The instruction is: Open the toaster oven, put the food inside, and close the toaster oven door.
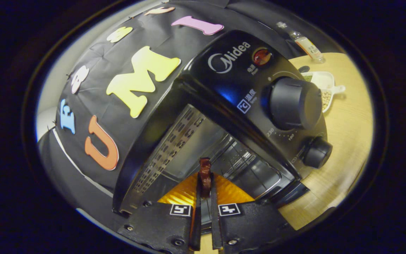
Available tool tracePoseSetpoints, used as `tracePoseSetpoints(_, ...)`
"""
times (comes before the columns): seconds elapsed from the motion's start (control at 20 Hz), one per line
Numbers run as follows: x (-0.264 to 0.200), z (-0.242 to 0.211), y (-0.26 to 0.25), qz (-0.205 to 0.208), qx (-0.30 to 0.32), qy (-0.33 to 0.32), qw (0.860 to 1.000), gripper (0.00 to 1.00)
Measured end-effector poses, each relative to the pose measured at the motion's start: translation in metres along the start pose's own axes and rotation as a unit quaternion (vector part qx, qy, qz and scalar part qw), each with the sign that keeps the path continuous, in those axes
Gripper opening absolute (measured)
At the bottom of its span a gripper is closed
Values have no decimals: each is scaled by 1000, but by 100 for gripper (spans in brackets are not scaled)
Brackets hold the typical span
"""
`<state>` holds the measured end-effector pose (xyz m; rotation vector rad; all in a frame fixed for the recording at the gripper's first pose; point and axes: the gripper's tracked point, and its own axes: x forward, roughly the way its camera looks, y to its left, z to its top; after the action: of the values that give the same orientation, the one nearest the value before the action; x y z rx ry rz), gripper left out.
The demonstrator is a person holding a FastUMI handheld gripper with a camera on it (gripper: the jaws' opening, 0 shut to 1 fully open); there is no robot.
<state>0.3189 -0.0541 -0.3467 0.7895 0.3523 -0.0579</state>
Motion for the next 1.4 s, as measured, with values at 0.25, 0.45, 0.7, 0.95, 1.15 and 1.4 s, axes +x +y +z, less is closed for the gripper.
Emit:
tracePoseSetpoints(0.25,-7,6,-15,-67,-74,-22,995,32)
tracePoseSetpoints(0.45,-24,7,-4,-68,-134,-31,988,79)
tracePoseSetpoints(0.7,-79,-1,15,-49,-205,-31,977,100)
tracePoseSetpoints(0.95,-153,6,29,-37,-251,-51,966,100)
tracePoseSetpoints(1.15,-202,4,22,-59,-306,-55,949,100)
tracePoseSetpoints(1.4,-245,-12,6,-84,-352,-40,931,100)
